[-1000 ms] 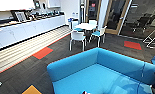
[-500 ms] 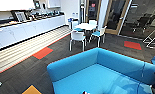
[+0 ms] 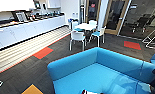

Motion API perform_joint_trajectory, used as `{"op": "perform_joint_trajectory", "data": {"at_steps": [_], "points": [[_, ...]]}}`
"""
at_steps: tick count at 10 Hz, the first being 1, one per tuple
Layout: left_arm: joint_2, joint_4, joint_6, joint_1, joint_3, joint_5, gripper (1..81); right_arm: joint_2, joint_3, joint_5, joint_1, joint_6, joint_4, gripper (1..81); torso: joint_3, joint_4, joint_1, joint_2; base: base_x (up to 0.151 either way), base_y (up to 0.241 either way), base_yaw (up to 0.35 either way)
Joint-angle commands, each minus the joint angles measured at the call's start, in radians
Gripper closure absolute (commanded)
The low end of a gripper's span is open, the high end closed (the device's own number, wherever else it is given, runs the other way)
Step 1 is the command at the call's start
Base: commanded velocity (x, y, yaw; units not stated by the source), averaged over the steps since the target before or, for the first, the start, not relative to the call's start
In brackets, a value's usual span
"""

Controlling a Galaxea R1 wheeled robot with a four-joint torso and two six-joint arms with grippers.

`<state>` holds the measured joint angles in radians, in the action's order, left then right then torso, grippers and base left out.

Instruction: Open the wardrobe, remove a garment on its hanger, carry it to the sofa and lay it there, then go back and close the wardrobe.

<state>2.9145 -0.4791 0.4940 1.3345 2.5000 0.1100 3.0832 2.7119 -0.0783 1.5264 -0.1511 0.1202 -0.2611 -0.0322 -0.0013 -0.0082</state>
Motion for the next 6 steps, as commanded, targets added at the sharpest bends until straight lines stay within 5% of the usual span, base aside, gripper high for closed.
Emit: {"op": "perform_joint_trajectory", "data": {"at_steps": [1, 6], "points": [[-0.003, -0.012, -0.015, -0.034, -0.006, 0.059, 1.0, 0.008, -0.003, 0.066, -0.014, 0.002, 0.001, 1.0, 0.0, 0.0, 0.001, 0.0, -0.077, 0.0, 0.0], [-0.001, -0.012, -0.019, -0.033, -0.006, 0.059, 1.0, 0.01, -0.003, 0.066, -0.014, 0.002, 0.003, 1.0, 0.0, 0.0, 0.001, 0.0, -0.077, 0.0, 0.0]]}}
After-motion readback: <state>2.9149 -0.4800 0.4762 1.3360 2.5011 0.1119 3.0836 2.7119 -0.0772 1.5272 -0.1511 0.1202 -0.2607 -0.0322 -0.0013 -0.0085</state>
